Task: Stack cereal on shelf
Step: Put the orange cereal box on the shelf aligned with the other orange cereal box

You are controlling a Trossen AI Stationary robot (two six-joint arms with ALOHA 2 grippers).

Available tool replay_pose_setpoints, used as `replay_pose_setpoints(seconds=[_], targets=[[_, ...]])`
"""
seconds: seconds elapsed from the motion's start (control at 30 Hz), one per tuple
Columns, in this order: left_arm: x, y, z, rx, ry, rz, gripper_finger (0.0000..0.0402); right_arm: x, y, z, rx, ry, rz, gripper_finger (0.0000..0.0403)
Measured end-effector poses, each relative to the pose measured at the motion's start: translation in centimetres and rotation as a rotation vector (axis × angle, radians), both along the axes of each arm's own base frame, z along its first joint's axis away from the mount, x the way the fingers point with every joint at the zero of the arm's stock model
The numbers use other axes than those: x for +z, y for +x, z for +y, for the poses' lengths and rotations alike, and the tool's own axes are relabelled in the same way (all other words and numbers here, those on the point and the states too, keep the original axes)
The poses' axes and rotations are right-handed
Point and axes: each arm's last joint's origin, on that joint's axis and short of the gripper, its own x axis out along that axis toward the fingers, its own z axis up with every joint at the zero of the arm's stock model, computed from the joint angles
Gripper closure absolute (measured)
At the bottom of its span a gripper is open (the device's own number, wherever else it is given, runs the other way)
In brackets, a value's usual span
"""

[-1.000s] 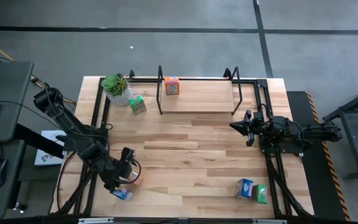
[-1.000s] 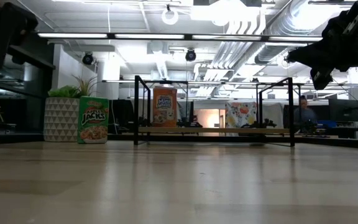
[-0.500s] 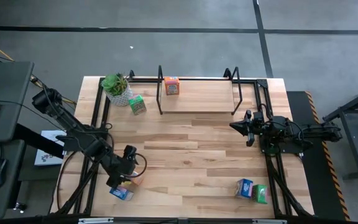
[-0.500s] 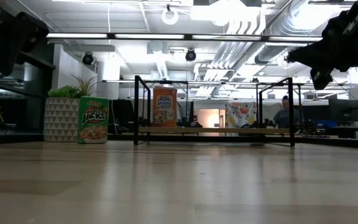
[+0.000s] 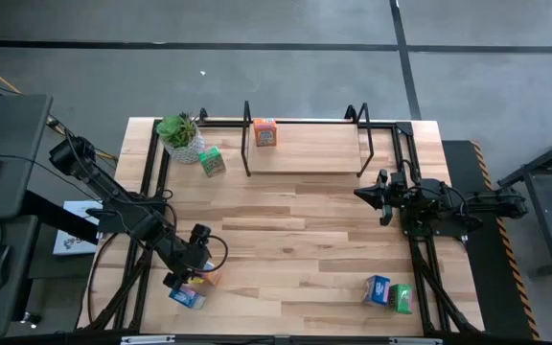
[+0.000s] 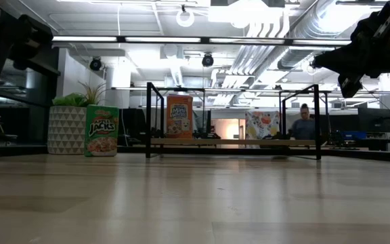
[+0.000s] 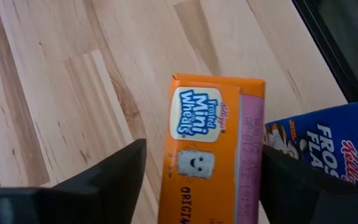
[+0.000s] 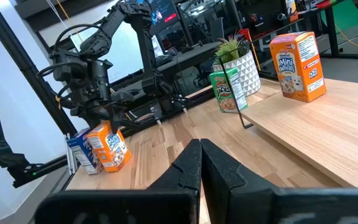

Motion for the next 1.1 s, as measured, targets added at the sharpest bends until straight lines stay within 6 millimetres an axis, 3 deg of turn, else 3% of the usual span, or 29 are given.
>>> replay_pose_setpoints(seconds=[0.3,0.53,0.7,0.83,0.93,1.1], targets=[[0.8,0.3,-0.2,-0.036,0.014,-0.033,0.0207,0.0,0.0,0.0,0.000,0.000,0.000,0.0403],[5.5,1.9,-0.2,-0.042,-0.016,-0.138,0.0237,0.0,0.0,0.0,0.000,0.000,0.000,0.0403],[10.7,3.3,1.0,-0.029,0.133,-0.335,0.0249,0.0,0.0,0.0,0.000,0.000,0.000,0.0403],[15.0,4.9,3.0,0.042,0.309,-0.552,0.0254,0.0,0.0,0.0,0.000,0.000,0.000,0.0403],[17.3,6.8,5.6,0.104,0.338,-0.661,0.0254,0.0,0.0,0.0,0.000,0.000,0.000,0.0403],[17.5,10.5,11.1,0.244,0.363,-0.619,0.0254,0.0,0.0,0.0,0.000,0.000,0.000,0.0403]])
